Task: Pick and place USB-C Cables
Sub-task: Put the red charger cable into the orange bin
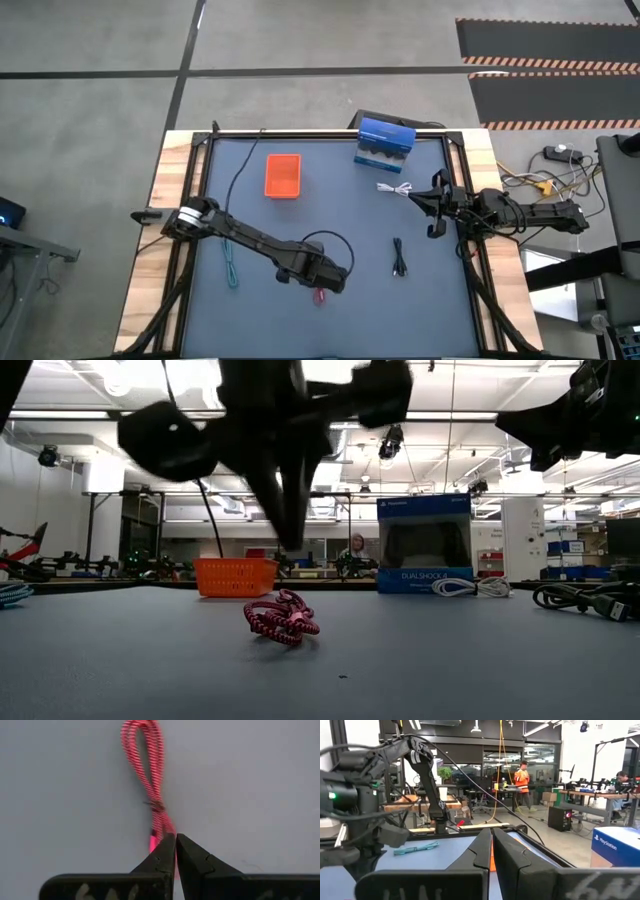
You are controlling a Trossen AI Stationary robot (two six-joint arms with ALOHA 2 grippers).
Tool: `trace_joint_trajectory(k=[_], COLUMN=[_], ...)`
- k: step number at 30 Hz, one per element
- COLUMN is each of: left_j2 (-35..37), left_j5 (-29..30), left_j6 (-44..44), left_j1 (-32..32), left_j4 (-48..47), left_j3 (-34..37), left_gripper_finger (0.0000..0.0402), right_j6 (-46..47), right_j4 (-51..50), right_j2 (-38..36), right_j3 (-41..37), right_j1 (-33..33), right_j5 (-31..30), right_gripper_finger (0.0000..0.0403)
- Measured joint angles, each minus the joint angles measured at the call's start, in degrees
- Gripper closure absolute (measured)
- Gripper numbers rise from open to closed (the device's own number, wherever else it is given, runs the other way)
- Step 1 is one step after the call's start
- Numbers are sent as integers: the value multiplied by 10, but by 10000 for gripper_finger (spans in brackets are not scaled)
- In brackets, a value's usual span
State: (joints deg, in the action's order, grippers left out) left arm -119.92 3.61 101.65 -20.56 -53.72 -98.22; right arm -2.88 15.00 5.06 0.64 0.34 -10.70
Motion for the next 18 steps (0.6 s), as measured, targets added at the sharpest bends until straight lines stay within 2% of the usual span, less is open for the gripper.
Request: trace_joint_trajectory(k=[5, 11, 14, 18], left_j2=[0, 0, 0, 0], left_j5=[1, 4, 6, 8], left_j6=[-4, -2, -2, -1], left_j1=[0, 0, 0, 0], left_j4=[12, 35, 85, 99], left_j3=[27, 50, 63, 66], left_gripper_finger=[387, 321, 287, 260], right_j6=[-2, -2, -2, -2], right_j4=[0, 0, 0, 0], right_j2=[0, 0, 0, 0], right_j3=[0, 0, 0, 0], right_j1=[0, 0, 0, 0], right_j5=[0, 0, 0, 0], right_gripper_finger=[394, 394, 394, 394])
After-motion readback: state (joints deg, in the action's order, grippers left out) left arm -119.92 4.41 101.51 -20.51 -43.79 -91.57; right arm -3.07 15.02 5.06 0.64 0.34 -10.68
